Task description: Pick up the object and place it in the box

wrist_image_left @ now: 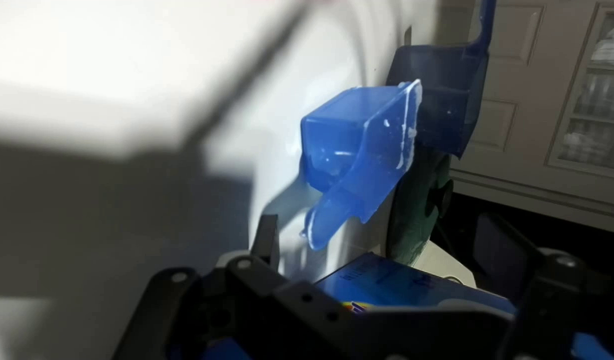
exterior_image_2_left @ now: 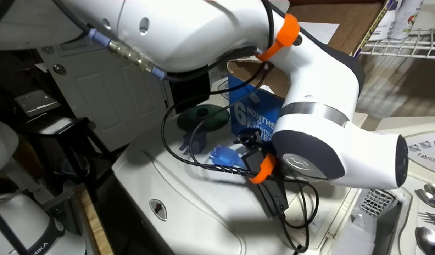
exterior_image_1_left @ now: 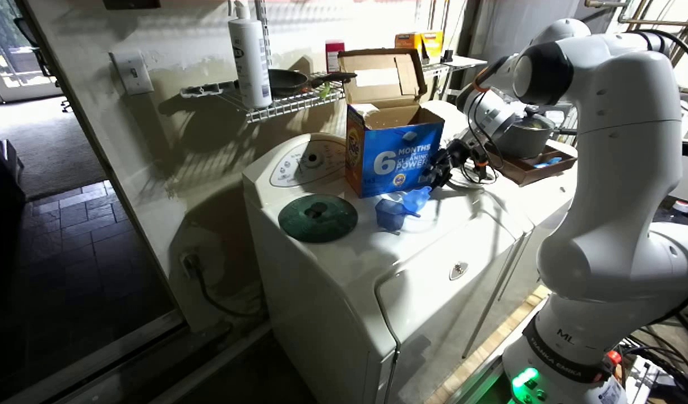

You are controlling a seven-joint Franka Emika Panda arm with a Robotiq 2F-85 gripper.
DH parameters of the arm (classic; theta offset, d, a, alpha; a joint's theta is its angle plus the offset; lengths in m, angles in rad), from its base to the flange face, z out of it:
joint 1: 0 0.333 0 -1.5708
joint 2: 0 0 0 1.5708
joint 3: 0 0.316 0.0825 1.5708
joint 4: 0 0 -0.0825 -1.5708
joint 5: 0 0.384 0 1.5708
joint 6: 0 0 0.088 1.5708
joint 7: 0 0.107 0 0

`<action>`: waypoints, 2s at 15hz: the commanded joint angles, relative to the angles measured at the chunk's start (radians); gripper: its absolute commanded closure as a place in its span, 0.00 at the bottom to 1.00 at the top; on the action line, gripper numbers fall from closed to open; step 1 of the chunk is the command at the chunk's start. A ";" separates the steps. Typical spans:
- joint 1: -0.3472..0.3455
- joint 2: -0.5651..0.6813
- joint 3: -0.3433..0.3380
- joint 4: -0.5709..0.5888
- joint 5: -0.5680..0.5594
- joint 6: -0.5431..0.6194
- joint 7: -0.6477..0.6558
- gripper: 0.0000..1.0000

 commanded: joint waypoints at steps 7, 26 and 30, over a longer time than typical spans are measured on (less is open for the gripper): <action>-0.001 0.044 0.009 0.045 0.017 -0.013 0.054 0.59; 0.033 -0.096 -0.014 -0.036 -0.028 0.022 0.093 0.98; 0.062 -0.206 -0.026 -0.083 -0.069 0.032 0.116 0.98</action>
